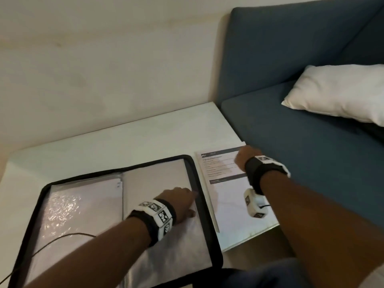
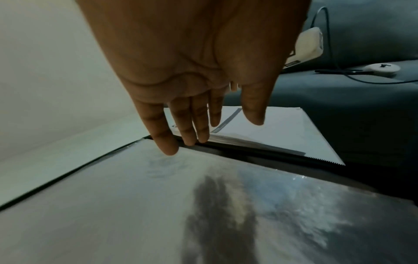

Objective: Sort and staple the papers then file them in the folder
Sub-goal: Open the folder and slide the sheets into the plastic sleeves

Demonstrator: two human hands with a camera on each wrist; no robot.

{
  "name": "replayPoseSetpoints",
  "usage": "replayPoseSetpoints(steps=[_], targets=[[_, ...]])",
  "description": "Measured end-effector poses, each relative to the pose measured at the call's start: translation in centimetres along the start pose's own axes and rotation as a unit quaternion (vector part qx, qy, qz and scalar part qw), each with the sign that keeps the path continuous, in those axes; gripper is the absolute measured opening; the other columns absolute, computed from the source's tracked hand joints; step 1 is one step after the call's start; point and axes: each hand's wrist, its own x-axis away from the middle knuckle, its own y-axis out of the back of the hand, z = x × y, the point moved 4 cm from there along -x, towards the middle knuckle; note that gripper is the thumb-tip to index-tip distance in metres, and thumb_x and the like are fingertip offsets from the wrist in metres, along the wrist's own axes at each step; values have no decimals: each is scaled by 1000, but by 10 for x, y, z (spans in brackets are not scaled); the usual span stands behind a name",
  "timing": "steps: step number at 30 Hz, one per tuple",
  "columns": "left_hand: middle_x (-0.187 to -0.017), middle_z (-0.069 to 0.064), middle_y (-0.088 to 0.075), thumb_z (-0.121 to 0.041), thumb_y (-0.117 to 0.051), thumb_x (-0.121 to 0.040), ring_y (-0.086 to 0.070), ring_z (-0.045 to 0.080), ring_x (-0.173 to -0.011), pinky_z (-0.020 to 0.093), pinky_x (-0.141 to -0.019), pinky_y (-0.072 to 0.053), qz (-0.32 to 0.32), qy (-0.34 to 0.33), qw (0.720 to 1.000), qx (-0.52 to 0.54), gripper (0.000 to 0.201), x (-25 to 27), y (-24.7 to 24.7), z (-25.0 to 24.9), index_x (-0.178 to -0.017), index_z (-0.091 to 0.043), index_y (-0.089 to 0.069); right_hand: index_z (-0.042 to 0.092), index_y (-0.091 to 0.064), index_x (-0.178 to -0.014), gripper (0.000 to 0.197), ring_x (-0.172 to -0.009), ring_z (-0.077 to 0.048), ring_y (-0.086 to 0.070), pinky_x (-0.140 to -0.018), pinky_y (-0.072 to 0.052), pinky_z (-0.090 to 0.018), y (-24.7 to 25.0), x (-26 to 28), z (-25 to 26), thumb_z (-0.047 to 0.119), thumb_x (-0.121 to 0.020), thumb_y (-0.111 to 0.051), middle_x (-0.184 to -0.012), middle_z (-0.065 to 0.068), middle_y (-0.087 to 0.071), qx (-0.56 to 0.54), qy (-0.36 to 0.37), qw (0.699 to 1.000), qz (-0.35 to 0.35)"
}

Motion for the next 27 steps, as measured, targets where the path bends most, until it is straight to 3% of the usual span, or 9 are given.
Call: replayPoseSetpoints(steps=[2, 4, 7, 10, 15, 19, 23, 27], targets=[[-139, 7, -53, -35, -57, -95, -52, 32, -124, 46, -100, -46, -29, -35, 999, -10, 50, -16, -9, -19, -140, -19, -44, 9, -65, -116, 37, -112, -35, -62, -90, -48, -36, -1, -18, -35, 29, -85, -59, -125, -13, -64, 25, -32, 999, 1], [-133, 6, -56, -30, -57, -93, -52, 31, -123, 48, -103, -41, -43, -55, 997, -18, 45, -31, -23, -37, -135, -17, -48, 10, -63, -120, 41, -116, -33, -60, -92, -46, -35, -13, -25, -66, 33, -85, -63, -128, -13, -62, 40, -56, 997, 27], [-135, 7, -52, -31, -54, -94, -42, 28, -131, 54, -117, -18, -41, -18, 999, -10, 39, -47, -48, -54, -130, -15, -52, 9, -63, -119, 44, -115, -31, -60, -89, -44, -33, -36, -25, -96, 38, -86, -68, -126, -12, -63, 45, -84, 993, 65], [-141, 11, -48, -31, -52, -95, -37, 29, -135, 54, -119, -5, -42, 15, 999, 4, 37, -54, -59, -61, -127, -12, -58, 9, -62, -118, 44, -115, -33, -60, -92, -47, -35, -51, -26, -103, 37, -85, -70, -125, -13, -63, 12, -103, 994, 45], [-146, 14, -43, -32, -51, -96, -29, 29, -141, 54, -119, 0, -53, 26, 998, 19, 37, -57, -59, -72, -127, -11, -58, 11, -61, -116, 42, -117, -34, -56, -97, -46, -38, -59, -22, -95, 38, -84, -66, -127, -15, -59, 10, -124, 992, -1], [-152, 19, -35, -29, -49, -97, -25, 31, -144, 57, -119, 1, -49, 23, 999, 2, 43, -61, -60, -87, -133, -6, -52, 8, -51, -129, 56, -122, -35, -53, -99, -44, -39, -62, -20, -97, 43, -87, -63, -136, -16, -50, -34, -141, 989, -3], [-160, 16, -23, -30, -43, -100, -17, 29, -148, 57, -119, 1, -31, 32, 999, 14, 49, -62, -65, -84, -143, -8, -42, 7, -61, -113, 30, -113, -34, -60, -91, -48, -34, -55, -22, -100, 26, -90, -61, -122, -14, -63, -84, -154, 984, -4], [-161, 20, -15, -27, -42, -100, -10, 33, -149, 58, -119, 2, -13, 23, 1000, -3, 55, -61, -65, -85, -149, -4, -30, 7, -62, -111, 26, -108, -37, -62, -87, -49, -36, -55, -17, -101, 18, -87, -58, -118, -16, -65, -152, -168, 974, -29]])
